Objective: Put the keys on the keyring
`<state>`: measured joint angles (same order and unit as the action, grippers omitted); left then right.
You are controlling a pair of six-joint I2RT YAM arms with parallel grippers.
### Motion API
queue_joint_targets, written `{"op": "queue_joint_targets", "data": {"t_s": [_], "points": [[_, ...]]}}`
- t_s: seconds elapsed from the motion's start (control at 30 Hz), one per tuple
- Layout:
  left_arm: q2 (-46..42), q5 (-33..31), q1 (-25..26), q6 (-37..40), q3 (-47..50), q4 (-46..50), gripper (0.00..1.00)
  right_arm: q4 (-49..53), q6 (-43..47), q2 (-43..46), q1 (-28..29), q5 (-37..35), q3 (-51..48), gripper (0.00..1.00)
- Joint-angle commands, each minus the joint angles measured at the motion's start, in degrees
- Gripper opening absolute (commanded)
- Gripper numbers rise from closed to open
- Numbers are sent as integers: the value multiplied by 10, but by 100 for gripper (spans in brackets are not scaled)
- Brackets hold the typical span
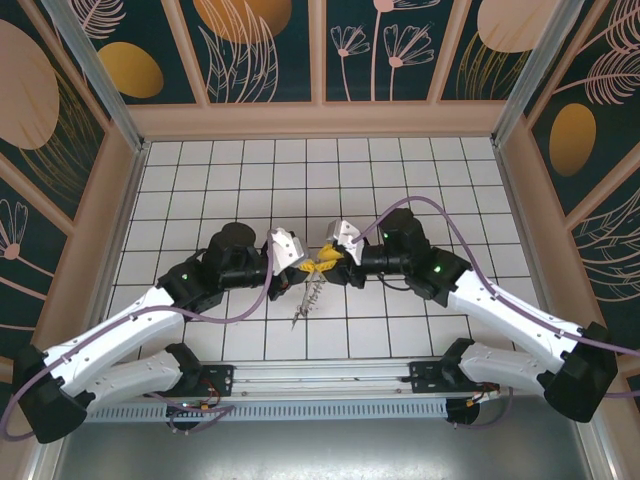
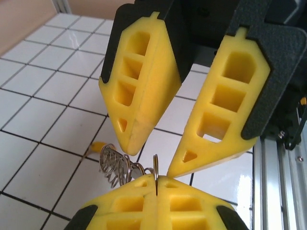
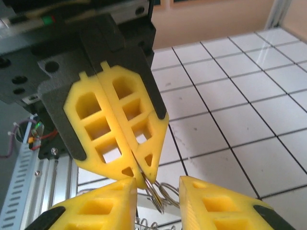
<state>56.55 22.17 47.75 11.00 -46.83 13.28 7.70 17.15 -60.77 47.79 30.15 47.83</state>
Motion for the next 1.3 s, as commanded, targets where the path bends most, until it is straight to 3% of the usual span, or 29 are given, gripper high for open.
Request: {"op": "queue_joint_targets", "data": {"t_s": [0.0, 0.27, 0.5, 0.77, 0.93, 1.1, 1.2, 1.27], "points": [[1, 27, 5, 30, -41, 40, 0, 43, 20, 7, 10, -47, 22, 29], [-1, 50, 5, 31, -44, 54, 0, 52, 36, 5, 20, -17, 22, 27], [2, 55, 5, 33, -45, 56, 0, 38, 43, -3, 23, 2, 27, 11], [2, 57, 4, 31, -43, 55, 0, 36, 50, -6, 32, 17, 29, 20], [7, 50, 5, 31, -45, 55, 0, 38, 53, -6, 35, 10, 30, 0], [-5, 38, 5, 19, -36, 36, 0, 31, 54, 1, 35, 1, 27, 0], [-39, 13, 5, -5, -8, -4, 31, 1, 40, 22, 26, 17, 15, 0], [-76, 1, 4, -27, 22, -47, 42, -37, 14, 40, 10, 50, 1, 0]]}}
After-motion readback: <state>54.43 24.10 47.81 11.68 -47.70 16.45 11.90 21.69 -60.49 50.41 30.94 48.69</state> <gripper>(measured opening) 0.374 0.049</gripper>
